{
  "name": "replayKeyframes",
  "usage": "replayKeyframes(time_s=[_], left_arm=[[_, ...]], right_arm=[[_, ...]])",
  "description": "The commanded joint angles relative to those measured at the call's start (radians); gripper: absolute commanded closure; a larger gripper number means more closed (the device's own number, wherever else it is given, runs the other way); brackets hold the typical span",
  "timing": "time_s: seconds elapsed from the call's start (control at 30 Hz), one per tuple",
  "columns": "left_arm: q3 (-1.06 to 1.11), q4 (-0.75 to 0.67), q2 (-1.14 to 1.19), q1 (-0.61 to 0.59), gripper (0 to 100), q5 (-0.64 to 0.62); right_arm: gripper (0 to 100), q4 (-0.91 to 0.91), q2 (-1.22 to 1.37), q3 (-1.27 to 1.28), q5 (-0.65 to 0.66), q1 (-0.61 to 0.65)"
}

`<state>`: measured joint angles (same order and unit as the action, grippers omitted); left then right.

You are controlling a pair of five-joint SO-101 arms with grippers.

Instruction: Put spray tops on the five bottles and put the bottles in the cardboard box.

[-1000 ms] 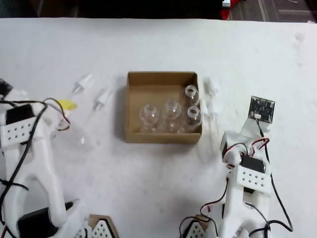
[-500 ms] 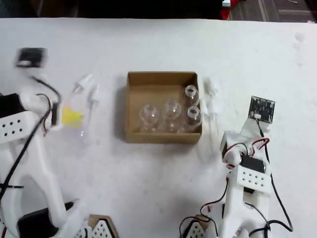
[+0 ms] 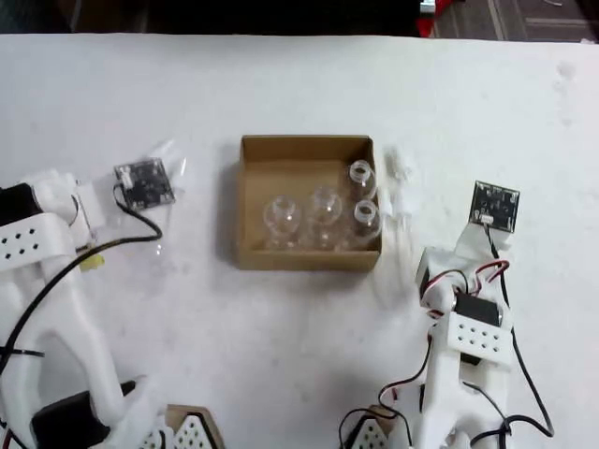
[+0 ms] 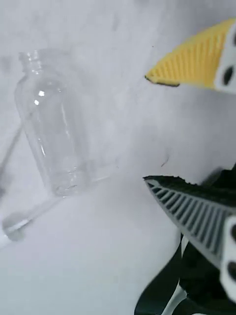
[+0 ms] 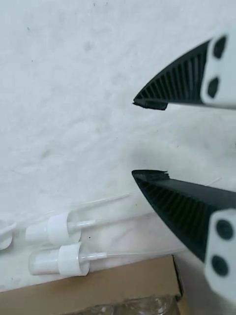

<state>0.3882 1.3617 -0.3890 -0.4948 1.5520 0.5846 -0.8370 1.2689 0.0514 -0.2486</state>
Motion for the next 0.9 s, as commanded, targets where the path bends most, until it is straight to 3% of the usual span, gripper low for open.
replayKeyframes(time_s=[0.0, 0.23, 0.4, 0.6, 0.87], left_arm=[[-0.002, -0.035, -0.004, 0.062, 70, 0.051], [0.166, -0.319, 0.067, 0.189, 70, 0.055], [0.244, -0.500, 0.154, 0.196, 70, 0.057], [0.241, -0.542, 0.263, 0.180, 70, 0.057], [0.252, -0.568, 0.297, 0.199, 72, 0.049]], right_arm=[[81.8, -0.024, -0.008, -0.005, -0.009, -0.008], [81.8, -0.039, -0.008, -0.003, -0.009, -0.008], [81.8, -0.122, -0.012, 0.037, -0.008, -0.008], [81.8, -0.139, -0.010, 0.044, 0.087, 0.018], [81.8, -0.139, -0.010, 0.046, 0.089, 0.024]])
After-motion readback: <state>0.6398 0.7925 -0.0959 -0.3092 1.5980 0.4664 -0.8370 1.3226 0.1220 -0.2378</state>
